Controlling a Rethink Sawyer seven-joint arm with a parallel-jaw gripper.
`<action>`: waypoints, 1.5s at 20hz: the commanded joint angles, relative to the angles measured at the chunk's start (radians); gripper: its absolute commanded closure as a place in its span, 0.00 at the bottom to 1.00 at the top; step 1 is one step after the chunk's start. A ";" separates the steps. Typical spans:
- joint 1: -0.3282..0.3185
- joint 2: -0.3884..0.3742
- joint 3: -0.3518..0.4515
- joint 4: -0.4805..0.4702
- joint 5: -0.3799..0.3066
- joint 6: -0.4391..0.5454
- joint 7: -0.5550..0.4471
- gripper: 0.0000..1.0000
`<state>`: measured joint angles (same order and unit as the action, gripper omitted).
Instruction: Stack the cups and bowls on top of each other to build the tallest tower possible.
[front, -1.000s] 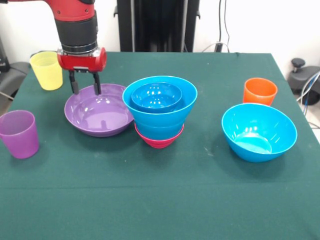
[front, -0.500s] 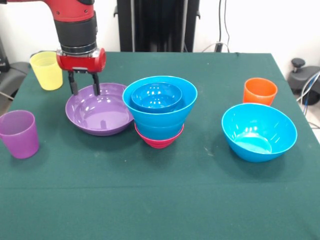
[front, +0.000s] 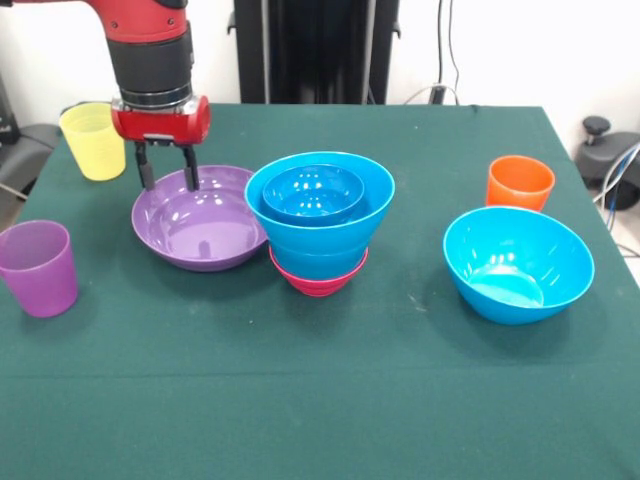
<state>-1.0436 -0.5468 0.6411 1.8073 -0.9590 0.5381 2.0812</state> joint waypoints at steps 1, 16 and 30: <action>0.017 -0.019 0.021 -0.027 -0.031 -0.009 -0.185 0.00; 0.000 -0.026 0.028 -0.015 -0.028 -0.013 -0.197 0.00; 0.013 0.044 0.018 -0.074 -0.055 -0.018 -0.204 0.00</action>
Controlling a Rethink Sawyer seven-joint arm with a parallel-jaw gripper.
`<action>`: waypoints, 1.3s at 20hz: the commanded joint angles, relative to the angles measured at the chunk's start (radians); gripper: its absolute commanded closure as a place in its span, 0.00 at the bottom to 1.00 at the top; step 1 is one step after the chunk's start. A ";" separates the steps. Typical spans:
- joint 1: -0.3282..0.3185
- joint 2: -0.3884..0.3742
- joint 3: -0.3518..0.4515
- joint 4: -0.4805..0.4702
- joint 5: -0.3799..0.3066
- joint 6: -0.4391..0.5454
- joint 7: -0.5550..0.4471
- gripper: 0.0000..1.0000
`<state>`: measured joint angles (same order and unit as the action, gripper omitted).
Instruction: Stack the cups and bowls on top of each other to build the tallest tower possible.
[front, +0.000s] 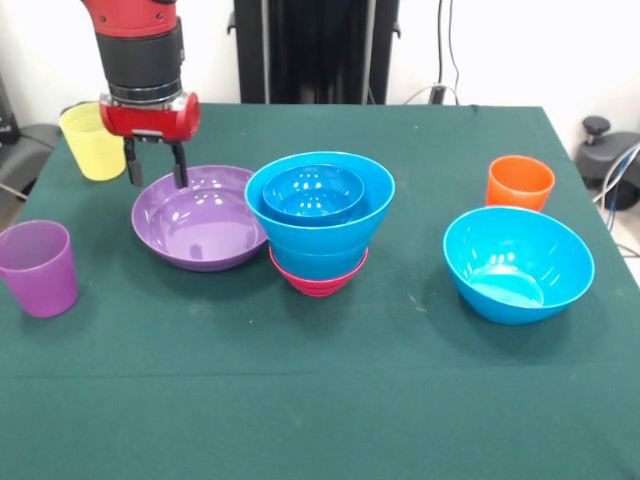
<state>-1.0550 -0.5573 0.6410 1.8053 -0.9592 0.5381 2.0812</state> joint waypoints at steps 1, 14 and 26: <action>0.024 0.057 0.019 -0.075 -0.055 -0.016 -0.207 0.00; -0.008 0.042 0.041 -0.067 -0.035 0.010 -0.259 0.00; -0.013 0.084 0.035 -0.092 -0.059 0.001 -0.261 0.00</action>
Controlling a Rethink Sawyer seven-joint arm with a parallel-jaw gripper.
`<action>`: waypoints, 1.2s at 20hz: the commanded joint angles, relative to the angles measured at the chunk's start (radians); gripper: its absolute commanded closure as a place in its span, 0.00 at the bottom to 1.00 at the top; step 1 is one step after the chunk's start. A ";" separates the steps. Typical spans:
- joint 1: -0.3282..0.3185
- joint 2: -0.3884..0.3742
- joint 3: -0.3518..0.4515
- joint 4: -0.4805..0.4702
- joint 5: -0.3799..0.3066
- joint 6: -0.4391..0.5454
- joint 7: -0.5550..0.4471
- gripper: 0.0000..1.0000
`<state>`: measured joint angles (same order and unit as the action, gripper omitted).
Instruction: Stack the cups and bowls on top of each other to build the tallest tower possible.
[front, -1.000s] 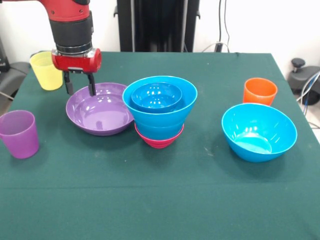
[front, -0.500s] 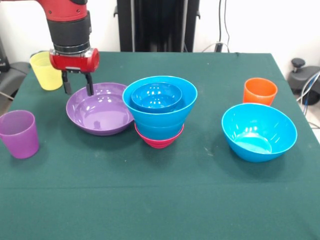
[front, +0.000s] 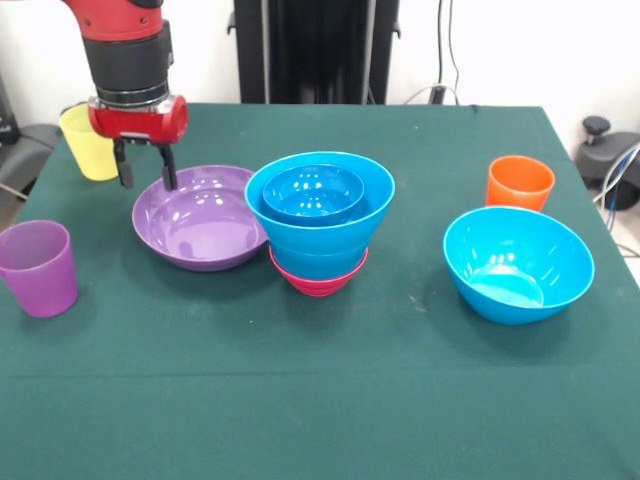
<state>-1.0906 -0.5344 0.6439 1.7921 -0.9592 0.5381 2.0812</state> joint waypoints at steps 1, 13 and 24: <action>0.023 0.067 0.031 -0.084 -0.063 -0.002 -0.262 0.00; 0.022 0.140 0.018 -0.139 -0.091 -0.015 -0.282 0.00; 0.018 0.120 0.025 -0.124 -0.081 -0.006 -0.290 0.00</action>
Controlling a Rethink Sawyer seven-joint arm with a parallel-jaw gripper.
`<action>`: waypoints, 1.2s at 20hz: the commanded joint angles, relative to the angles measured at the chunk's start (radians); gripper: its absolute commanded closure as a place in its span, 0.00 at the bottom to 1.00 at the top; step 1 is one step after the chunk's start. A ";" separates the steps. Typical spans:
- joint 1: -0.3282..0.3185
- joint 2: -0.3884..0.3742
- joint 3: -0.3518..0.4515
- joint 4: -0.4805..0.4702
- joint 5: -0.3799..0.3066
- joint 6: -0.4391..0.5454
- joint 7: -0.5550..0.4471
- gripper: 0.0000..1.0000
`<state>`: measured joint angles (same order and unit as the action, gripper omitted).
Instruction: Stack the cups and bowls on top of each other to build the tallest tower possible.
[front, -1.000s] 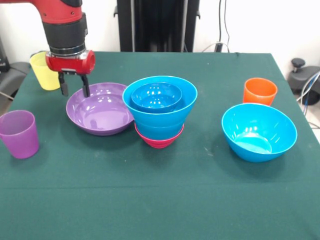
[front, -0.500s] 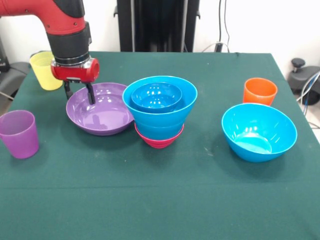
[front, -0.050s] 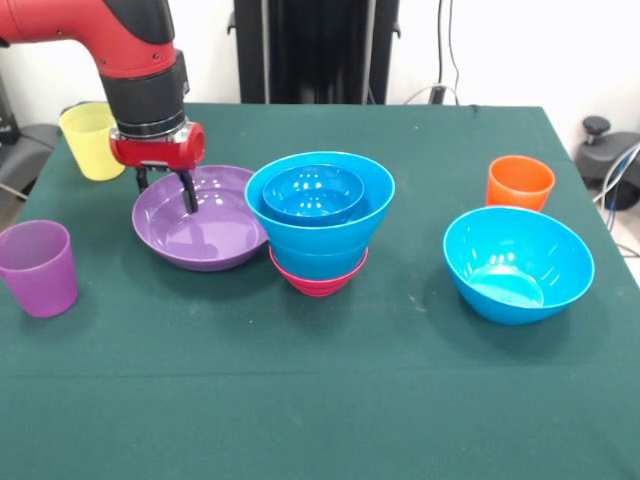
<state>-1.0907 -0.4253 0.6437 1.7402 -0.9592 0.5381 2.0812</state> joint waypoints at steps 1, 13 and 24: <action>0.019 0.008 0.027 -0.072 -0.079 -0.003 -0.290 0.00; 0.015 -0.009 0.035 -0.061 -0.072 -0.004 -0.293 0.00; 0.003 -0.016 0.044 -0.060 -0.063 0.018 -0.313 1.00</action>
<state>-1.0953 -0.4466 0.6679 1.7403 -0.9584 0.5381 2.0812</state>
